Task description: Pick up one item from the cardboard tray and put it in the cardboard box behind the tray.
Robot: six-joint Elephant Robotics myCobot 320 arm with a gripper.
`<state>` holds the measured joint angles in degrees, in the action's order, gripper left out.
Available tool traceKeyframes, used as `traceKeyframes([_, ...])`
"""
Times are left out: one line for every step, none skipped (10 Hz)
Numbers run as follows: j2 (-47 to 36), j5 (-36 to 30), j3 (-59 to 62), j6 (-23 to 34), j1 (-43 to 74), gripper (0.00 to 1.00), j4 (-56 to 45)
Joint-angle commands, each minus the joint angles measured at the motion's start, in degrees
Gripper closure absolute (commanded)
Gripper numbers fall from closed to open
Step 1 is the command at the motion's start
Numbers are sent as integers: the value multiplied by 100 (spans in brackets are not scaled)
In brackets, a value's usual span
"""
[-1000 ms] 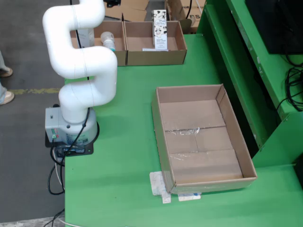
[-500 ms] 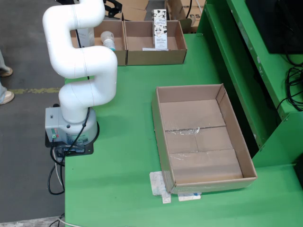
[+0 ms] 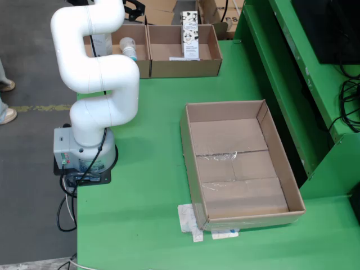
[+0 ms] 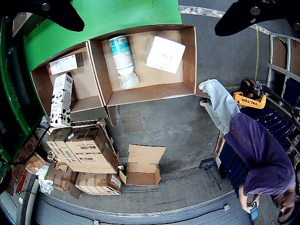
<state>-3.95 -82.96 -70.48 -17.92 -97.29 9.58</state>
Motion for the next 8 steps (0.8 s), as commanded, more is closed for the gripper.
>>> traceKeyframes([-140,-15,180,-7,-9,0,59])
traceKeyframes([-140,-15,180,-7,-9,0,59])
traceKeyframes([-216,-484,-104,394,484,0,309])
traceKeyframes([-737,-642,-684,637,776,0,521])
traceKeyframes([-1149,-803,-992,794,1064,0,482])
traceKeyframes([-1149,-803,-992,794,1064,0,482])
traceKeyframes([-2069,-1208,-1579,1236,1719,0,243])
traceKeyframes([-2501,-1311,-1808,1388,2002,0,46])
